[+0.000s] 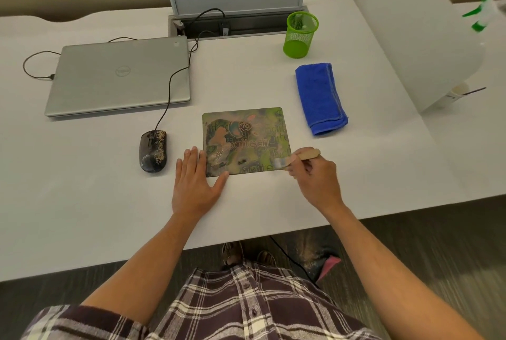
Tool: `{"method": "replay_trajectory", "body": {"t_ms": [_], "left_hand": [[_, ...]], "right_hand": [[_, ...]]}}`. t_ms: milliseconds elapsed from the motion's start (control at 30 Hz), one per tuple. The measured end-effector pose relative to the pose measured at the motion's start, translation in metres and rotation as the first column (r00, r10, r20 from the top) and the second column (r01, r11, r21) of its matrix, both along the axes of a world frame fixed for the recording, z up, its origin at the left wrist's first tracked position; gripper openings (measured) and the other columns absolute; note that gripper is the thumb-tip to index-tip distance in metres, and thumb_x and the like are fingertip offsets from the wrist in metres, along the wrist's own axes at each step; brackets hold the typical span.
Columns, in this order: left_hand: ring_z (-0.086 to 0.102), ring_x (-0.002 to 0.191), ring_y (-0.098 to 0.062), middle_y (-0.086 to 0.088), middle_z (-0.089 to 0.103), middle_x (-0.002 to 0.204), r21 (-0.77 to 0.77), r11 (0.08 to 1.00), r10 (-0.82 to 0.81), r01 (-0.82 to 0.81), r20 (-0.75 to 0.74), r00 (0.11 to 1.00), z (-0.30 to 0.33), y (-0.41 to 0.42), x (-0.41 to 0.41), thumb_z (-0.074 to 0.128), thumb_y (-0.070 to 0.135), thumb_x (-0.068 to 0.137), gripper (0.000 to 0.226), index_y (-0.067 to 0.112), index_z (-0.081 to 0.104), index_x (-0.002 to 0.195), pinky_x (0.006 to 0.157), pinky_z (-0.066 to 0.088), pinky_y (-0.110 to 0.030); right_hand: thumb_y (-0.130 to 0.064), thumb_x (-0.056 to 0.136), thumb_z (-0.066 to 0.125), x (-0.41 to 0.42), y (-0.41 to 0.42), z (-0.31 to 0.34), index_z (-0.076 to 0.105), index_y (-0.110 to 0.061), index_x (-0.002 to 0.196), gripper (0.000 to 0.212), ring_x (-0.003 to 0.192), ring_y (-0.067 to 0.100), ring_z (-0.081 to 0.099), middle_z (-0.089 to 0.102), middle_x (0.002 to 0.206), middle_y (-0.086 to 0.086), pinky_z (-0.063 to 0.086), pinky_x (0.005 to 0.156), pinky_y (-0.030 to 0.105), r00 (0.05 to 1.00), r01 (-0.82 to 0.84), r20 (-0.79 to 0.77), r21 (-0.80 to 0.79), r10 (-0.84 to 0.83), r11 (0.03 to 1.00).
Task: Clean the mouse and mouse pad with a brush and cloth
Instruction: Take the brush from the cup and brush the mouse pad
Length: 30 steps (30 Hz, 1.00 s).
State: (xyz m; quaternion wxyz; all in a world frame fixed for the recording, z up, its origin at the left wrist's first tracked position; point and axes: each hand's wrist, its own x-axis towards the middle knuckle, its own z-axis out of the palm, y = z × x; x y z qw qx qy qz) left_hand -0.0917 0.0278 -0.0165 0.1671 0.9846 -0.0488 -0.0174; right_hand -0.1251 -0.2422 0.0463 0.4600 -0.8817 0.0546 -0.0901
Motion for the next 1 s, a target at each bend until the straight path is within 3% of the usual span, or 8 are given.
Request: {"method": "replay_trajectory", "body": {"t_ms": [133, 267, 500, 800, 1000], "left_hand": [[0.000, 0.150, -0.021, -0.011, 0.013, 0.161, -0.006, 1.000, -0.003, 0.003, -0.001, 1.000, 0.000, 0.000, 0.000, 0.031, 0.069, 0.088, 0.088, 0.010, 0.019, 0.153, 0.121, -0.003, -0.038], [0.001, 0.150, -0.021, -0.010, 0.014, 0.161, -0.007, 1.000, 0.002, -0.002, 0.002, 1.000, -0.001, -0.001, 0.000, 0.032, 0.069, 0.088, 0.088, 0.011, 0.019, 0.153, 0.121, -0.003, -0.037], [0.000, 0.149, -0.019, -0.009, 0.013, 0.161, -0.006, 1.000, 0.007, -0.007, 0.001, 1.000, -0.004, 0.001, 0.001, 0.031, 0.071, 0.088, 0.089, 0.011, 0.019, 0.153, 0.121, -0.003, -0.037], [-0.002, 0.149, -0.017, -0.008, 0.012, 0.162, -0.010, 1.000, 0.010, -0.010, 0.002, 1.000, -0.008, 0.002, 0.001, 0.028, 0.073, 0.088, 0.090, 0.013, 0.018, 0.154, 0.121, -0.002, -0.038], [-0.002, 0.149, -0.017, -0.008, 0.012, 0.162, -0.008, 1.000, 0.010, -0.010, 0.002, 1.000, -0.009, 0.002, 0.002, 0.029, 0.073, 0.088, 0.089, 0.013, 0.018, 0.153, 0.121, -0.001, -0.038]], "right_hand": [[-0.019, 0.096, 0.055, -0.003, 0.009, -0.014, 0.059, -0.024, 0.095, 0.006, 0.075, 0.014, 0.069, 0.069, 0.084, -0.002, 0.059, 0.068, 0.029, 0.999, 0.036, -0.022, 0.013, -0.036, 0.999], [-0.015, 0.095, 0.056, -0.012, -0.009, -0.021, 0.062, -0.016, 0.093, 0.006, 0.071, 0.016, 0.067, 0.064, 0.080, -0.004, 0.051, 0.063, 0.018, 0.992, 0.128, 0.024, -0.047, -0.127, 0.991], [-0.018, 0.095, 0.054, -0.025, -0.032, -0.019, 0.060, -0.012, 0.092, 0.009, 0.068, 0.018, 0.068, 0.067, 0.077, 0.003, 0.056, 0.060, 0.031, 0.967, 0.254, 0.063, -0.091, -0.249, 0.963], [-0.025, 0.096, 0.056, 0.003, 0.002, -0.021, 0.060, -0.011, 0.095, 0.014, 0.068, 0.010, 0.071, 0.072, 0.081, 0.003, 0.061, 0.062, 0.034, 0.989, 0.147, -0.028, 0.111, -0.145, 0.983], [-0.024, 0.096, 0.054, -0.004, -0.009, -0.027, 0.056, -0.019, 0.093, 0.006, 0.068, 0.013, 0.070, 0.070, 0.079, 0.002, 0.059, 0.060, 0.035, 0.991, 0.133, 0.000, 0.006, -0.133, 0.991]]}}
